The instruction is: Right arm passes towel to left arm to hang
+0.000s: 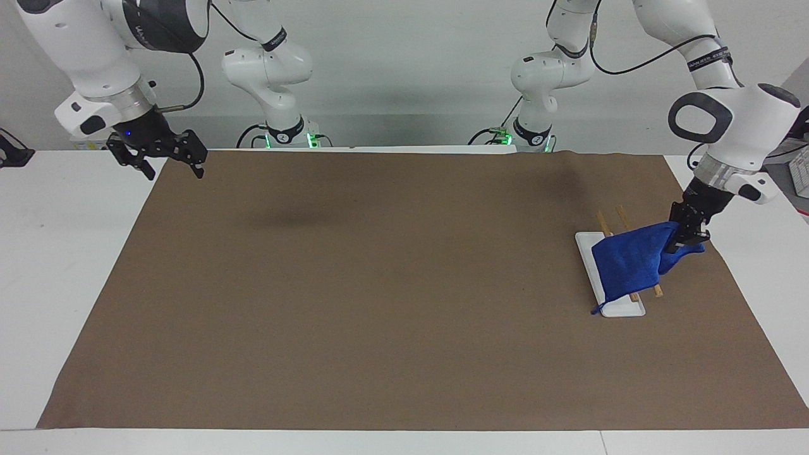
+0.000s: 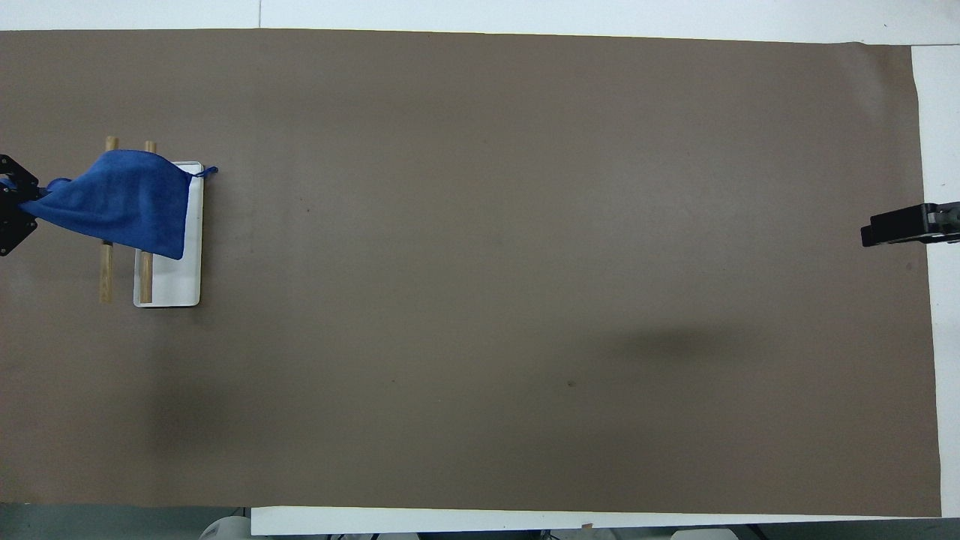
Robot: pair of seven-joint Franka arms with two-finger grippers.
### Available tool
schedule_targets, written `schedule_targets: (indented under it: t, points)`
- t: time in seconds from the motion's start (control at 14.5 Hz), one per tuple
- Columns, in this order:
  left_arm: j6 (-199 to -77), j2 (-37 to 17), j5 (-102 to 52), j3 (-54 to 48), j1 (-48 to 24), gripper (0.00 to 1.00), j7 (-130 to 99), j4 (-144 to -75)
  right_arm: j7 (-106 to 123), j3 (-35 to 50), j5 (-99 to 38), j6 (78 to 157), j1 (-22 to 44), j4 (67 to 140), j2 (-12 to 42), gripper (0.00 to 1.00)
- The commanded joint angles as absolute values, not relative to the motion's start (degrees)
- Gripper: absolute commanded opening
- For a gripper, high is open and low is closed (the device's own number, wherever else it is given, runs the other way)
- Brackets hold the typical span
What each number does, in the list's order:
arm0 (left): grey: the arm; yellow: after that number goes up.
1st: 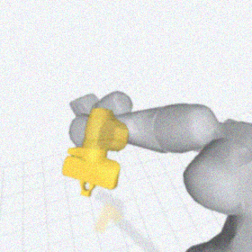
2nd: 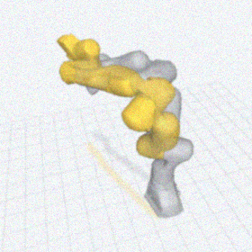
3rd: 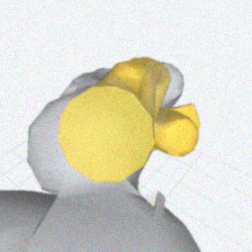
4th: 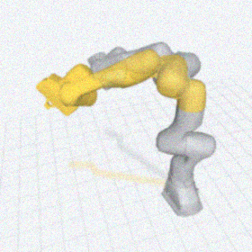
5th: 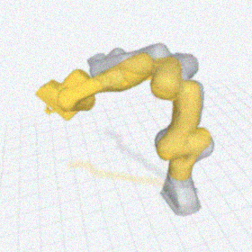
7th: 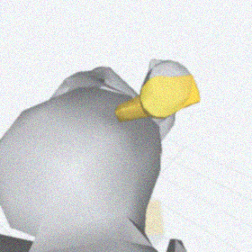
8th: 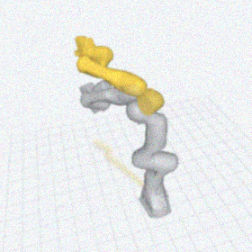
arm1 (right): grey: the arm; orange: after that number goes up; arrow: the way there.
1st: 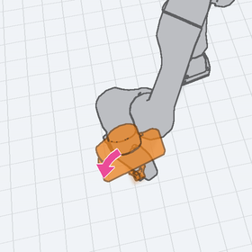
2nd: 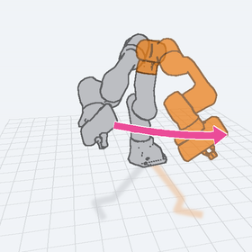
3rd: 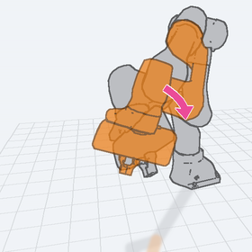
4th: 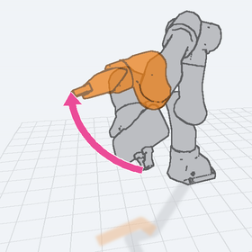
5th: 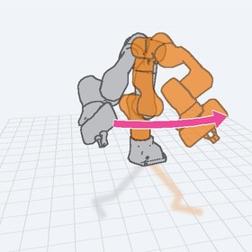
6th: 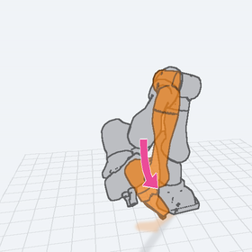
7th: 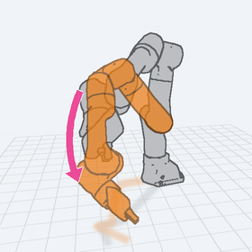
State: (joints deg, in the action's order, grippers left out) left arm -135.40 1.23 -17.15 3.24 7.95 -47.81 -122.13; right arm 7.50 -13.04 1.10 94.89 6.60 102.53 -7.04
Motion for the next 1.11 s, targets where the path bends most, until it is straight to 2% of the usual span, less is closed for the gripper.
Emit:
schedule_targets:
  t: [0.0,0.07,0.14,0.42,0.9,1.04]
  points:
    - [-136.2,2.9,-16.5,3.0,9.2,0.42,-45.9,-124.2,6.7,-12.9,1.8,94.1,6.5,102.2,-7.1,1.0]
    - [-135.8,2.9,-16.5,3.0,9.1,0.95,-46.0,-124.1,6.7,-12.9,1.8,94.1,6.6,102.2,-7.1,1.0]
    - [-134.7,2.8,-16.5,3.1,9.1,1.0,-46.0,-123.7,6.7,-12.9,1.8,94.1,6.6,102.2,-7.1,1.0]
    - [-133.1,2.8,-16.5,3.1,9.3,1.0,-45.7,-121.7,6.7,-12.9,1.8,94.1,6.6,102.2,-7.1,1.0]
    - [-119.1,2.0,-3.8,2.5,5.8,1.0,-41.9,-110.7,6.7,-12.9,1.8,94.1,6.6,102.2,-7.1,1.0]
    - [-110.3,1.9,-2.6,2.5,4.1,1.0,-33.7,-106.5,6.7,-12.9,1.8,94.1,6.6,102.2,-7.1,1.0]
